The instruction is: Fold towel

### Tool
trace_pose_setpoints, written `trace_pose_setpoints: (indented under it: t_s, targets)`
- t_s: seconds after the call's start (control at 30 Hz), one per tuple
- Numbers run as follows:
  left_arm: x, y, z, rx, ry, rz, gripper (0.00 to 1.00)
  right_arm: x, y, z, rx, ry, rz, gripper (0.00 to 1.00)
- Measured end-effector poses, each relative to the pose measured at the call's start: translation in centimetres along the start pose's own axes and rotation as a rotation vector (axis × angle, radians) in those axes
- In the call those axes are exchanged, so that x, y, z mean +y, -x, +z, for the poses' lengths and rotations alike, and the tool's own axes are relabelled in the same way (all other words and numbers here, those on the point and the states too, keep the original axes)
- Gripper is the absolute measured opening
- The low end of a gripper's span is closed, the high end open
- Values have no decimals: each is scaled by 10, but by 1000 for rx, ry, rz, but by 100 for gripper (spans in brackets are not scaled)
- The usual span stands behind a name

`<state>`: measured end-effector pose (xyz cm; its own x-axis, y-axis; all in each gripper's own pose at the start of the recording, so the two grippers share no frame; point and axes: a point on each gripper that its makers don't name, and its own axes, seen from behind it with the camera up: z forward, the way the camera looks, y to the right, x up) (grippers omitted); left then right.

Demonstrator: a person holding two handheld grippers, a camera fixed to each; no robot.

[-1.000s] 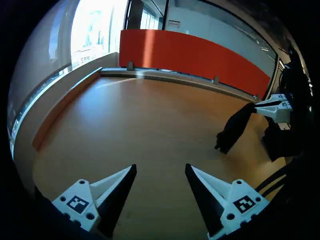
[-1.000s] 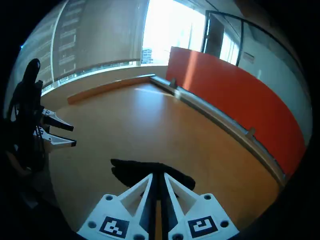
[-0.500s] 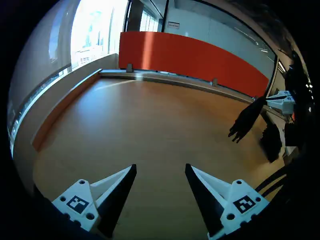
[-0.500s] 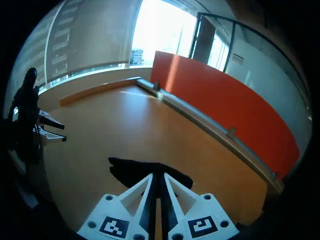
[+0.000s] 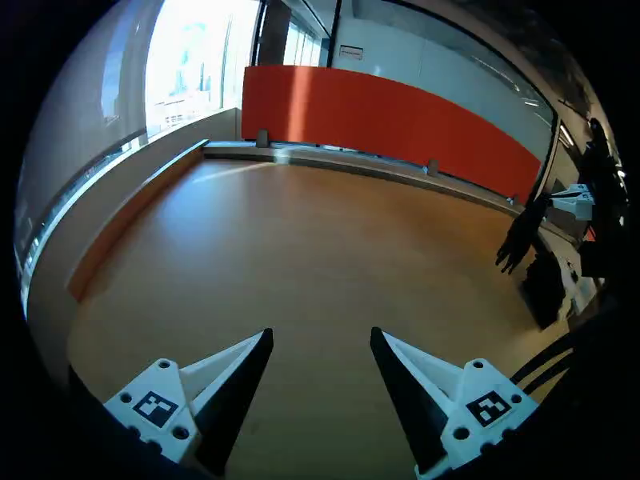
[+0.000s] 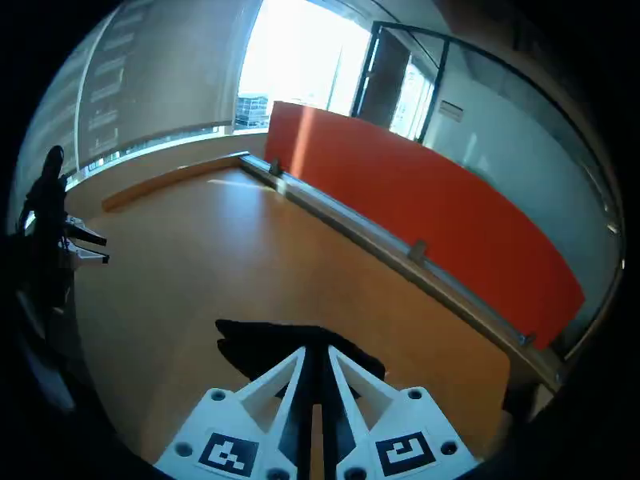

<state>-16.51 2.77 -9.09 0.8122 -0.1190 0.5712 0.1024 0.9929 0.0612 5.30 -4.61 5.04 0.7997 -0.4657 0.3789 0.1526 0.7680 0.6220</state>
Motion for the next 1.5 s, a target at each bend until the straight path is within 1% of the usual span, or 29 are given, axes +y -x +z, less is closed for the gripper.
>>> trace_pose_setpoints:
  t_s: [0.17,0.3,0.47,0.67,0.8,1.0,1.17,1.37,1.5]
  targets:
    - [0,-2,-1,1,-10,-2,90,36,8,-13,-7,13,9,4]
    - [-1,-4,-1,0,-19,-4,90,67,15,-22,-18,36,13,4]
    - [0,-5,1,-2,-27,-7,90,99,26,-31,-30,58,31,4]
    - [6,-7,4,-4,-32,-8,90,136,46,-40,-60,88,48,4]
    - [11,-8,6,-7,-33,-6,90,153,61,-46,-84,101,57,4]
    - [21,-8,10,-15,-29,11,90,164,82,-52,-112,110,65,4]
    - [28,-12,11,-15,-22,21,90,167,97,-64,-128,122,72,4]
    - [33,-15,12,-14,-13,27,90,164,128,-89,-159,139,90,4]
    - [37,-14,13,-17,-6,35,90,161,161,-109,-204,155,106,4]
